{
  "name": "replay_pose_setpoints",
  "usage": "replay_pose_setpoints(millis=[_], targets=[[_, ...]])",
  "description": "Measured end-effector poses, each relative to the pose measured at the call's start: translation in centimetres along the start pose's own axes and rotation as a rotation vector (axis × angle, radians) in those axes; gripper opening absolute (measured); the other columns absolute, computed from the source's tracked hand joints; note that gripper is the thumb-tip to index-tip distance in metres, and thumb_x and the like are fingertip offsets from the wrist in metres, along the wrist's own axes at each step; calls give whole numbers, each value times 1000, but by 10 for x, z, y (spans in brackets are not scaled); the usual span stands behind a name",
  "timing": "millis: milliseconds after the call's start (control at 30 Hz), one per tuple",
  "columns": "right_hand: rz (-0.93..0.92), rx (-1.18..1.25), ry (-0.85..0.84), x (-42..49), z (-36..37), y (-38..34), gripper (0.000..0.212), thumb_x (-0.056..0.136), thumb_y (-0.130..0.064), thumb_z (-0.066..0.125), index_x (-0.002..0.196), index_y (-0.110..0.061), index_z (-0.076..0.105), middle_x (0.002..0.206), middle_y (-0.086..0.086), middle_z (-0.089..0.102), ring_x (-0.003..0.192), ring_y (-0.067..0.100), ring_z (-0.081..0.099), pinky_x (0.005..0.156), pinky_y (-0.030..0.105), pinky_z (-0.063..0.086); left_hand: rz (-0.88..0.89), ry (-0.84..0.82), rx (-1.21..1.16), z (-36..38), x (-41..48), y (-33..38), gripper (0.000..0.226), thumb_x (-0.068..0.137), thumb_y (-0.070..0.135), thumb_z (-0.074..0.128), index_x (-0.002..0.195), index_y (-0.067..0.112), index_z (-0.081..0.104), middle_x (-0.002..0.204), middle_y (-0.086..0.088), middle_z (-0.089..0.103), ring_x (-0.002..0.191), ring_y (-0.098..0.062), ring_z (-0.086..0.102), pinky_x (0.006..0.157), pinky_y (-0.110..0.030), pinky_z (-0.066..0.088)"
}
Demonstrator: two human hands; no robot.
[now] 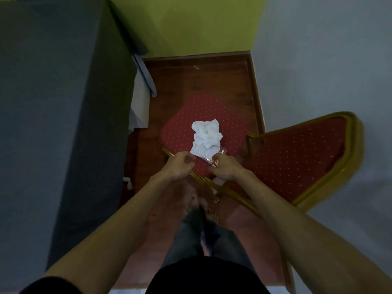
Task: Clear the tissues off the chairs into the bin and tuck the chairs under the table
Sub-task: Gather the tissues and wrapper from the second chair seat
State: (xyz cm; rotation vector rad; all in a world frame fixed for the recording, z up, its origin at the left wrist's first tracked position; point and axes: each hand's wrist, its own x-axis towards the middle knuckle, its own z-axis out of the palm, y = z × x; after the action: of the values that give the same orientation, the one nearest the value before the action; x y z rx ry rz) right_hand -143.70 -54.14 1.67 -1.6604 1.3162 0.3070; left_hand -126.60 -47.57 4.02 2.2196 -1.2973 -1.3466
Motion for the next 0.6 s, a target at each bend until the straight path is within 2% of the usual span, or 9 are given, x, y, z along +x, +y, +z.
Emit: replay_pose_setpoints(millis=[200,300,367,433,467,533,600], targets=[[89,-39,-46,82,1,32,43,93,-26,65,132,-11,57,130,13,65,113,33,64,80,32,51,38,-53,63,13,79,3,34,98,6,49,128,8,62,134,-10,62,124,-26,57,103,-33,47],[97,-34,-13,133,10,56,54,90,-32,64,141,-18,52,141,8,61,122,32,62,98,42,55,94,-81,89,27,133,2,38,94,7,52,131,9,58,134,-11,62,122,-27,59,95,-29,47],[92,-41,17,161,15,67,55,92,-33,68,142,-17,53,141,8,61,124,33,61,101,43,54,139,-96,111,40,173,4,42,92,8,56,134,7,55,131,-14,62,117,-28,61,89,-26,46],[94,-45,66,184,23,78,66,89,-36,76,145,-12,50,144,11,57,131,35,56,105,47,51,166,-102,186,55,212,5,49,91,6,58,139,9,50,128,-16,62,112,-29,63,85,-26,46],[101,-53,93,194,28,84,77,85,-37,80,148,-10,45,150,13,51,137,36,50,108,49,48,183,-106,230,63,231,3,54,90,4,59,142,10,45,132,-17,59,117,-29,60,88,-27,45],[123,-59,137,211,40,96,94,83,-37,82,157,-10,30,163,14,33,150,36,32,116,54,38,213,-122,323,78,263,-4,71,88,1,60,152,11,29,153,-17,38,141,-32,38,109,-33,36],[126,-49,155,221,51,105,104,85,-39,79,162,-9,16,170,15,16,157,34,16,122,55,27,230,-113,444,90,286,-20,90,86,5,62,158,23,11,165,-18,10,151,-39,10,119,-52,23]])
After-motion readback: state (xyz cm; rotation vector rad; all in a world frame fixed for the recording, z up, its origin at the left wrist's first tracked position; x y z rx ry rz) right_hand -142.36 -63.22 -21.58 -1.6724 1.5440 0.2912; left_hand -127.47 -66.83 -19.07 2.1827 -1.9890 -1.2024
